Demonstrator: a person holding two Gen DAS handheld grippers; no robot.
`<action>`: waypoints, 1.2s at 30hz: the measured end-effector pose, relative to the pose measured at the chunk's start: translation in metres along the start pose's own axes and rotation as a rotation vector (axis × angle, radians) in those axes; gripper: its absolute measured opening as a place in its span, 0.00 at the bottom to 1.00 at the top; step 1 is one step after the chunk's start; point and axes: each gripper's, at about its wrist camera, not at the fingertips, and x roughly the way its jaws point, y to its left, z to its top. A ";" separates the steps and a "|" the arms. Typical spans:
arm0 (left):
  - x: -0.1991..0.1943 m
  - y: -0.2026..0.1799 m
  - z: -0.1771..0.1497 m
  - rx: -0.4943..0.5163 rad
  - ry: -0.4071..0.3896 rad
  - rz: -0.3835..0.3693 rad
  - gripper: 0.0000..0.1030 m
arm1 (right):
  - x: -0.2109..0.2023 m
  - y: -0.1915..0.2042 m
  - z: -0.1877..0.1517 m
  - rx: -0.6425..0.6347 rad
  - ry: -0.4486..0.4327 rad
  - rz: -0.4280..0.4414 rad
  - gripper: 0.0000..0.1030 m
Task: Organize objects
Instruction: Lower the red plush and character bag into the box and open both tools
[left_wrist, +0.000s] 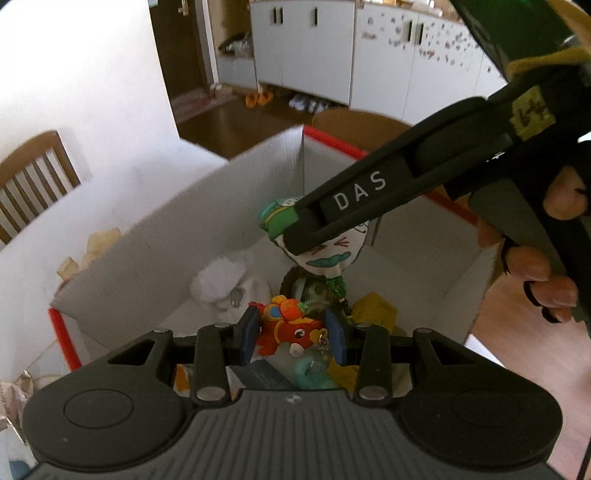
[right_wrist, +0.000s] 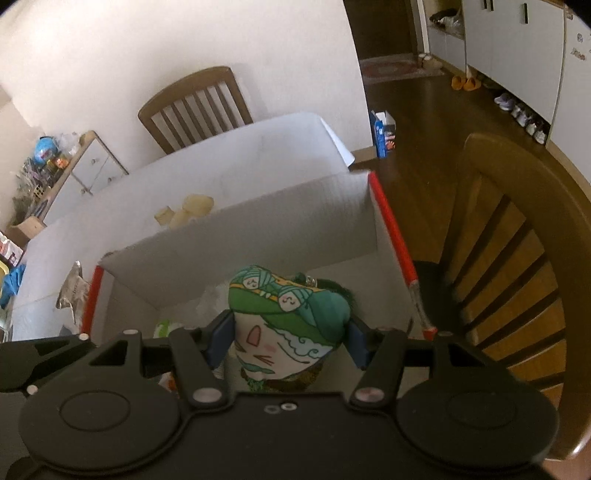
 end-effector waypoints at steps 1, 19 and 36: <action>0.004 0.000 0.000 -0.003 0.015 0.000 0.37 | 0.002 0.000 0.001 -0.002 0.007 0.003 0.59; 0.034 0.006 -0.005 -0.094 0.203 -0.008 0.38 | 0.013 -0.007 -0.008 0.030 0.112 0.046 0.67; -0.007 0.011 -0.002 -0.150 0.094 0.009 0.57 | -0.017 -0.004 -0.007 0.055 0.083 0.068 0.76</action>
